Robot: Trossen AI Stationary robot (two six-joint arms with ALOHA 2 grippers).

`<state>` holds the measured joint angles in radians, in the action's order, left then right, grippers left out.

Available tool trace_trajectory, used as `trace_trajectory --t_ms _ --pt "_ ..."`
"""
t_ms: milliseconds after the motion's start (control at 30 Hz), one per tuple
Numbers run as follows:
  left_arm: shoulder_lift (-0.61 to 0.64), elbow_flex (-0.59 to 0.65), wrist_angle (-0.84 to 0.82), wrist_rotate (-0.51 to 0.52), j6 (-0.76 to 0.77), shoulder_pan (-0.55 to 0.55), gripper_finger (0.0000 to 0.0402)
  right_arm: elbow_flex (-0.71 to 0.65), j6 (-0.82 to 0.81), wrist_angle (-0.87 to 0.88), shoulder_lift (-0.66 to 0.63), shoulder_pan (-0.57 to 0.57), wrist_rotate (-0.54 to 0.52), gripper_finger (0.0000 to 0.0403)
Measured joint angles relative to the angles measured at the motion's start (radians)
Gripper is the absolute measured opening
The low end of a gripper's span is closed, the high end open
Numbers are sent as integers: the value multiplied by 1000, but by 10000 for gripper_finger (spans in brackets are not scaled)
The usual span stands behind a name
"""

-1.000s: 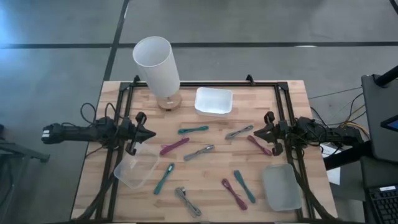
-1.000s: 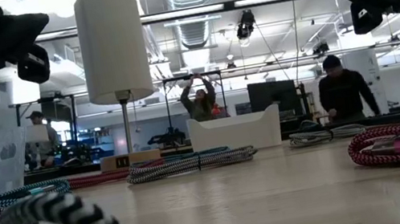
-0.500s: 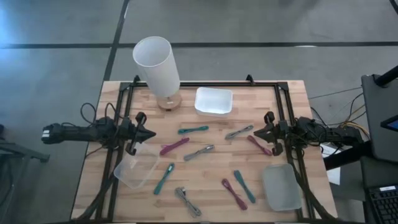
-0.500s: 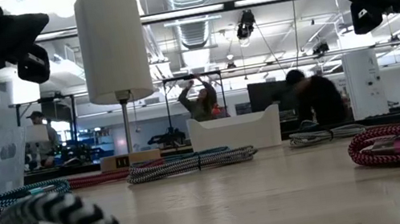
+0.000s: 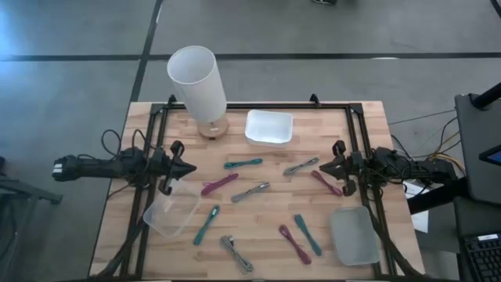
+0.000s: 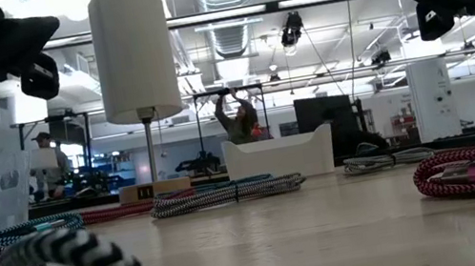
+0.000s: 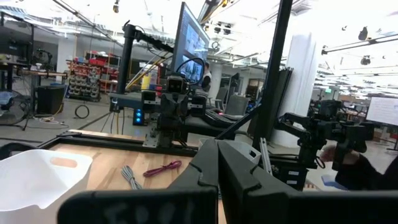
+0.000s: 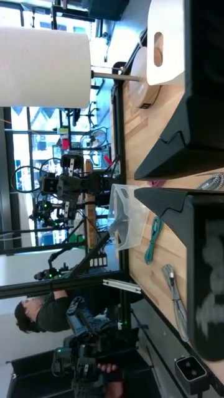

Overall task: Pick & Place USB Port
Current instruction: Put the top right white charger cable into the gray bin

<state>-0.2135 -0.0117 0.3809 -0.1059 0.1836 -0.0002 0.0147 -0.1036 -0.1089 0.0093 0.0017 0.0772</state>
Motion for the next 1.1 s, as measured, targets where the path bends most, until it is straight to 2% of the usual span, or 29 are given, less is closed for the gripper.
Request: trace_trajectory --t_ms 500,700,800,933,1100 --pt "0 0 4 17 -68 0 0 0 11 -21 0 0 -6 29" --pt "-1 0 13 32 -73 0 0 0 83 -166 1 0 -77 29" --pt "0 0 20 82 -74 0 2 1 72 -212 0 -1 -107 29" --pt "-1 -14 20 148 -111 0 23 1 62 -220 23 0 -107 29" --pt "-13 -62 19 151 -129 0 86 37 60 -223 110 0 -107 30"
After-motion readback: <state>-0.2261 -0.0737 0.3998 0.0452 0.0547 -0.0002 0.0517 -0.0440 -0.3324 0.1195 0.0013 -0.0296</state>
